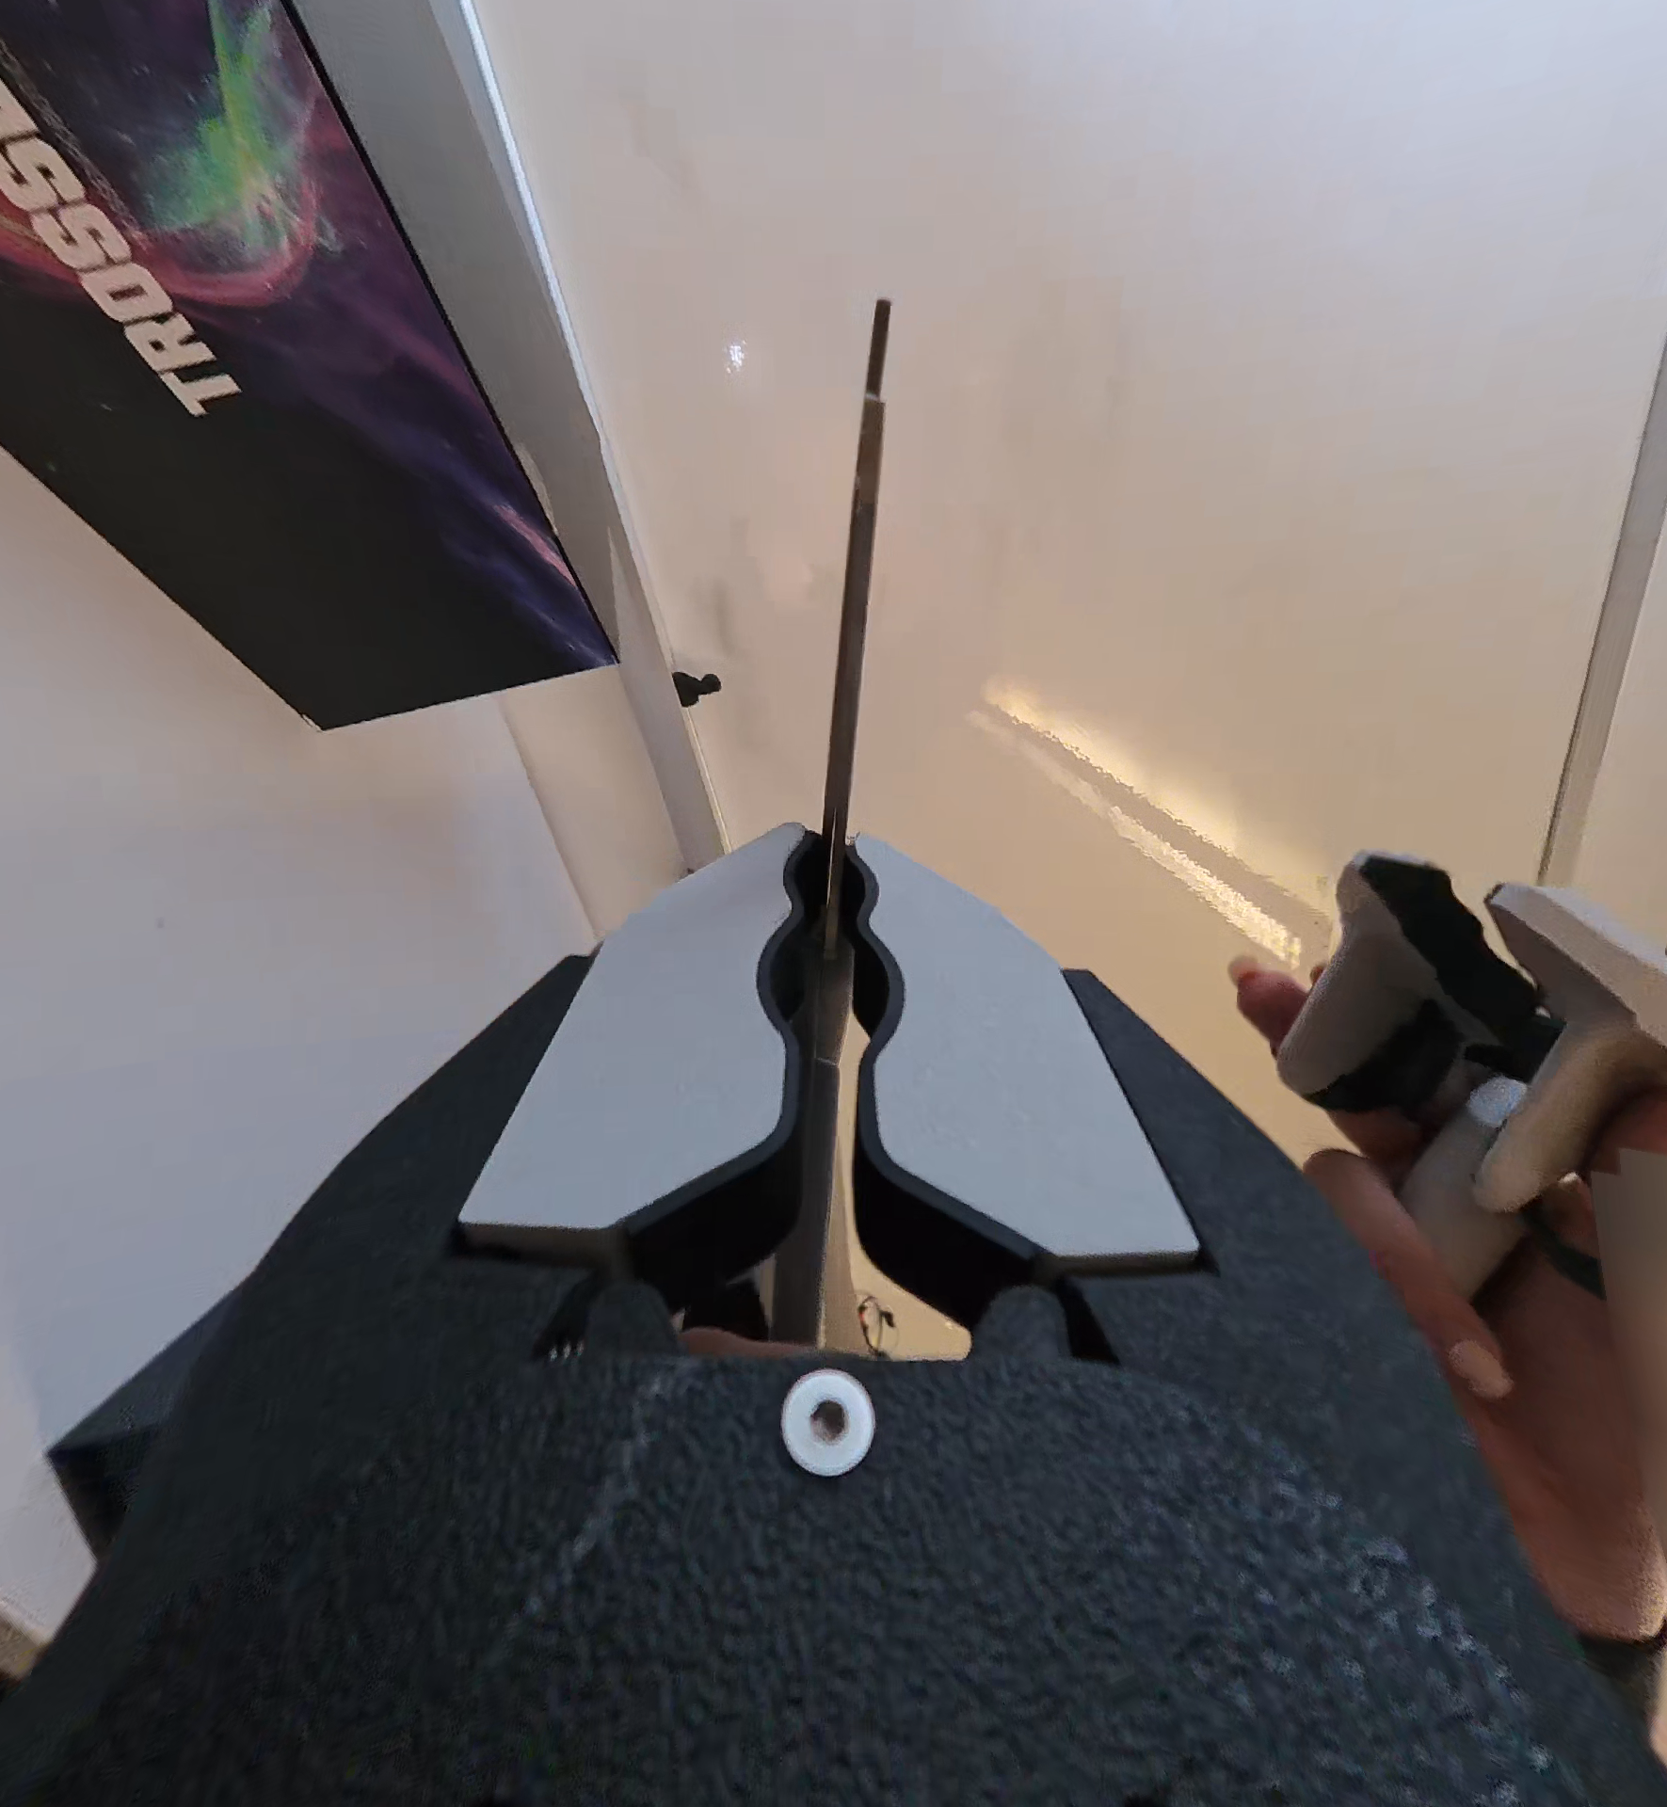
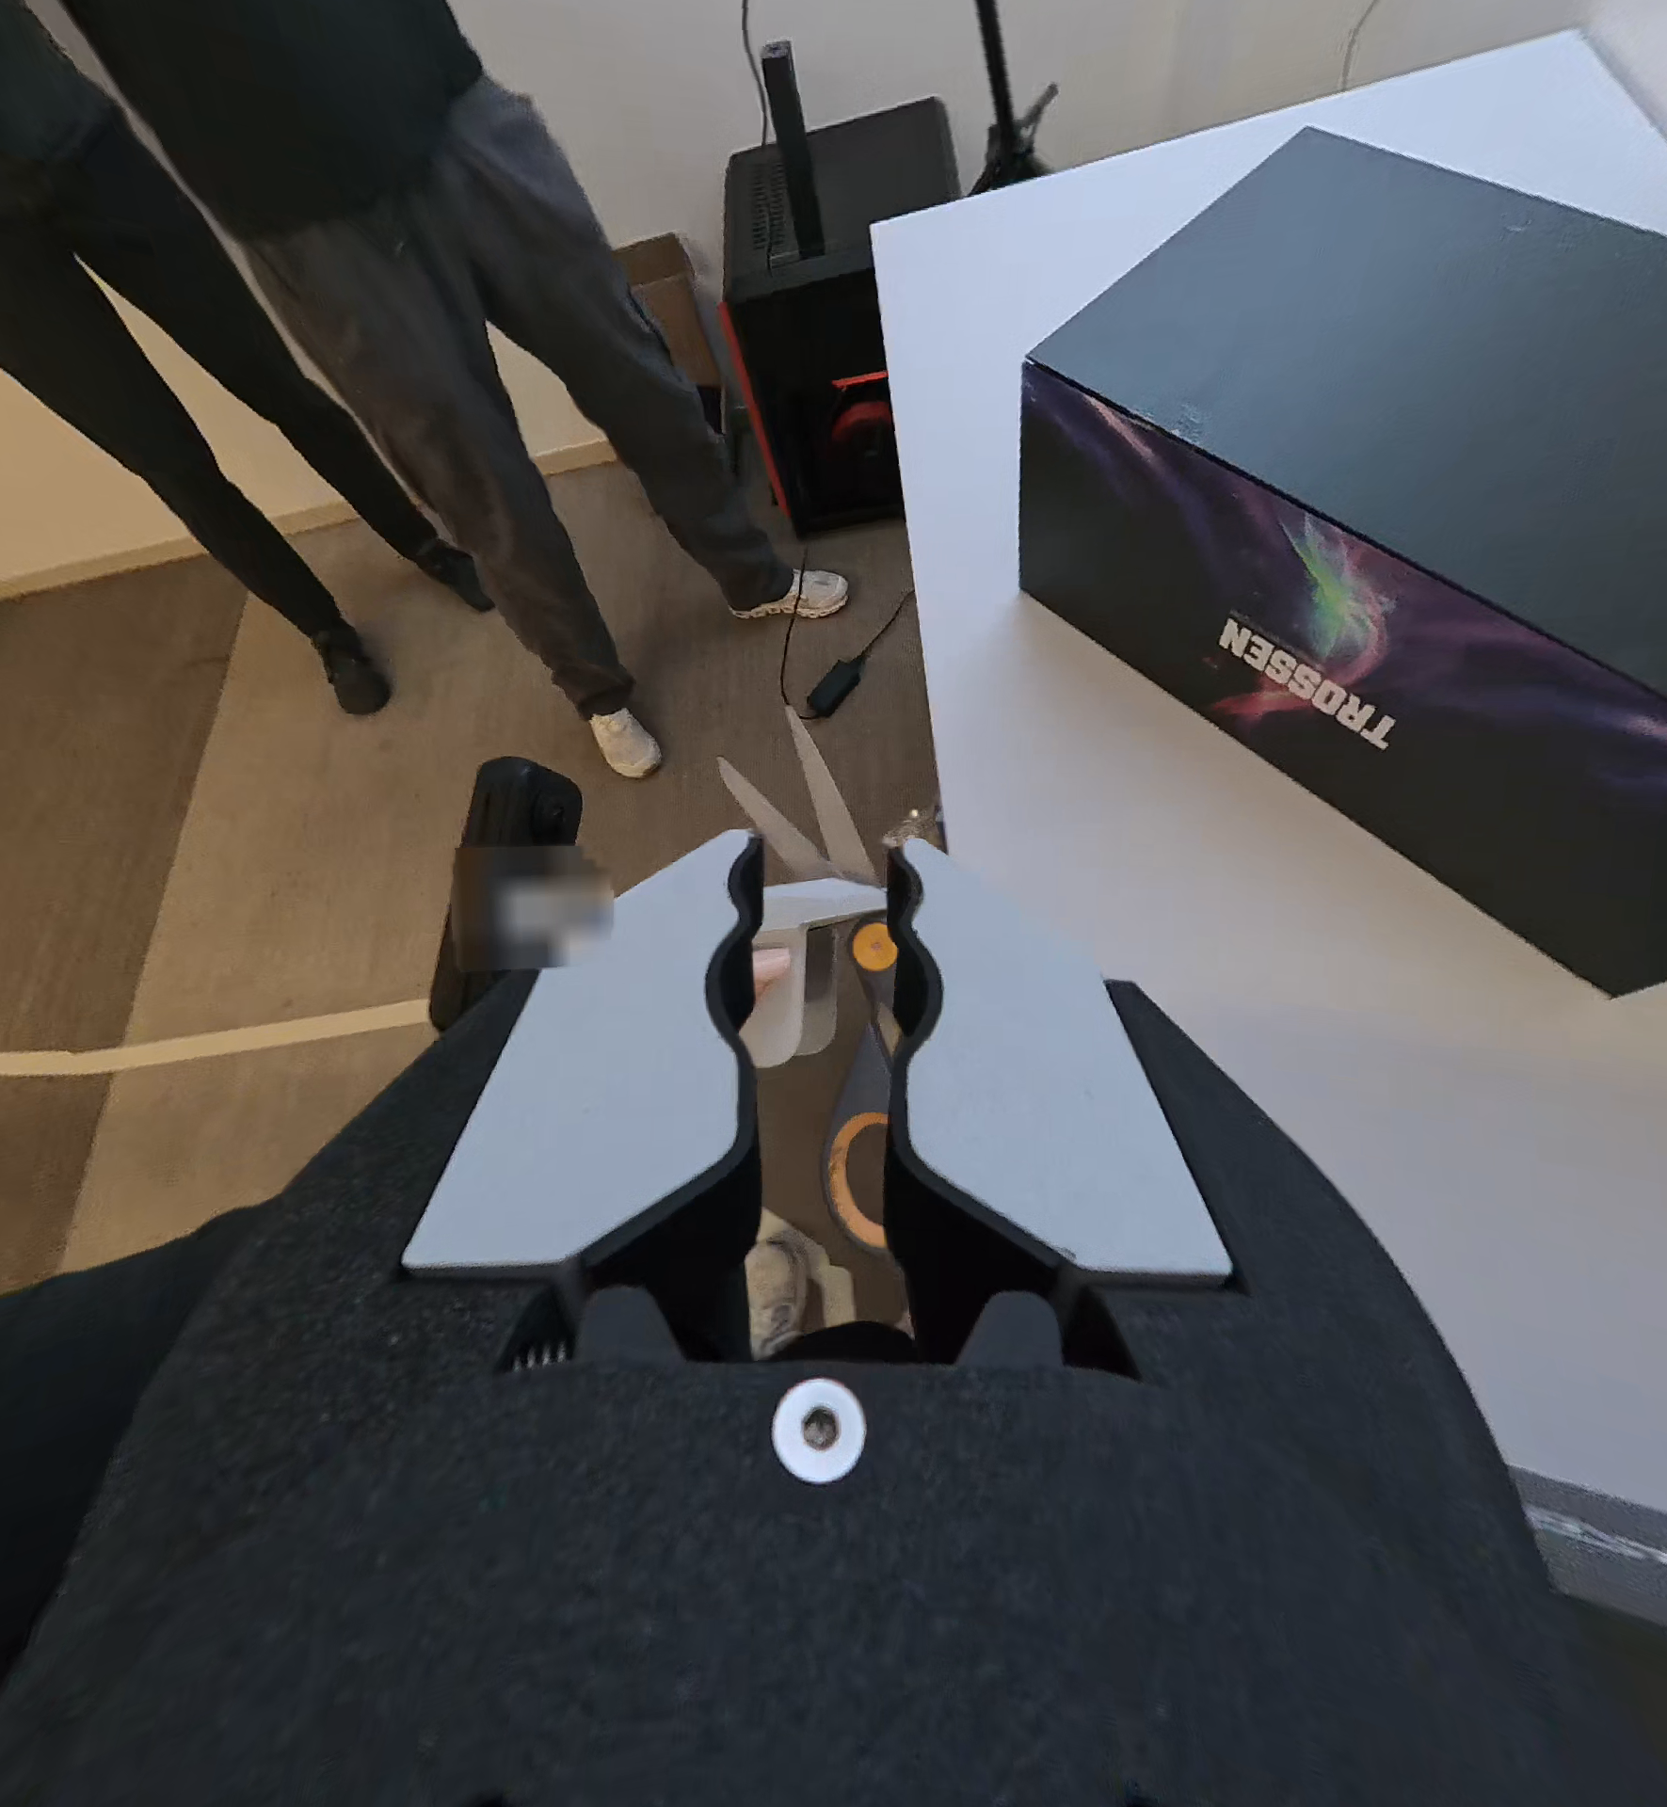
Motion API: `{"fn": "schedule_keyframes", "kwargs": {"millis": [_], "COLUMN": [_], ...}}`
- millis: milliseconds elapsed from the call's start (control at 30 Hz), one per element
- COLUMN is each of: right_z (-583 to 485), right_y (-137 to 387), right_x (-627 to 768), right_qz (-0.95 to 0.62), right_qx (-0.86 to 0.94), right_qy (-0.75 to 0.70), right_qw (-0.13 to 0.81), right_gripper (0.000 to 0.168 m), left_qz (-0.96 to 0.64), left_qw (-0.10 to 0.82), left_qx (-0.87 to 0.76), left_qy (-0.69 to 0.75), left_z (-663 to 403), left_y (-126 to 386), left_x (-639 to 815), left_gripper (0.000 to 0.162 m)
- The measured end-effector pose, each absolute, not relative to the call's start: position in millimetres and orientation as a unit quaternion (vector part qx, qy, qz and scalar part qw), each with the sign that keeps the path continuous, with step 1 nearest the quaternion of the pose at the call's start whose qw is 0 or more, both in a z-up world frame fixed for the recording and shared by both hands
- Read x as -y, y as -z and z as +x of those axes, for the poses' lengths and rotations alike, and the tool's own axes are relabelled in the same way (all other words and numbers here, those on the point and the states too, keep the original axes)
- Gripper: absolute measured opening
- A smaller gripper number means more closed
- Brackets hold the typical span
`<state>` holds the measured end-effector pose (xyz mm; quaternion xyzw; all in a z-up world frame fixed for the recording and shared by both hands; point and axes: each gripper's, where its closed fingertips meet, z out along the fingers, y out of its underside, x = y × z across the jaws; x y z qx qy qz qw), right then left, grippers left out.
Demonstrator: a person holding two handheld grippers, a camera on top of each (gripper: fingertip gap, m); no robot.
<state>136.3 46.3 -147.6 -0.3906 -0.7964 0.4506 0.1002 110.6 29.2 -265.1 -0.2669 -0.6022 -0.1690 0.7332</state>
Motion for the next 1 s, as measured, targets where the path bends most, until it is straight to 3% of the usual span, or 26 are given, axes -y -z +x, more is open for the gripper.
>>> {"fn": "schedule_keyframes", "kwargs": {"millis": [200,667,767,1000], "right_z": [156,229,257,320], "right_y": [129,53,25,18], "right_x": [-49,29,67,106], "right_qz": [-0.391,-0.149,-0.057,0.061], "right_qx": [0.831,0.923,0.908,0.919], "right_qy": [-0.385,-0.042,-0.040,-0.063], "right_qw": [0.093,0.353,0.414,0.385], "right_gripper": [0.020,0.010,0.000,0.006], "left_qz": [-0.268,-0.293,-0.261,-0.246], "left_qw": [0.733,0.741,0.748,0.767], "left_qx": [0.599,0.585,0.590,0.576], "left_qy": [0.179,0.155,0.154,0.137], "left_z": [107,83,78,70], "left_y": [245,284,283,260], "left_x": [-35,-22,-14,1], "left_gripper": [0.002,0.001,0.001,0.001]}}
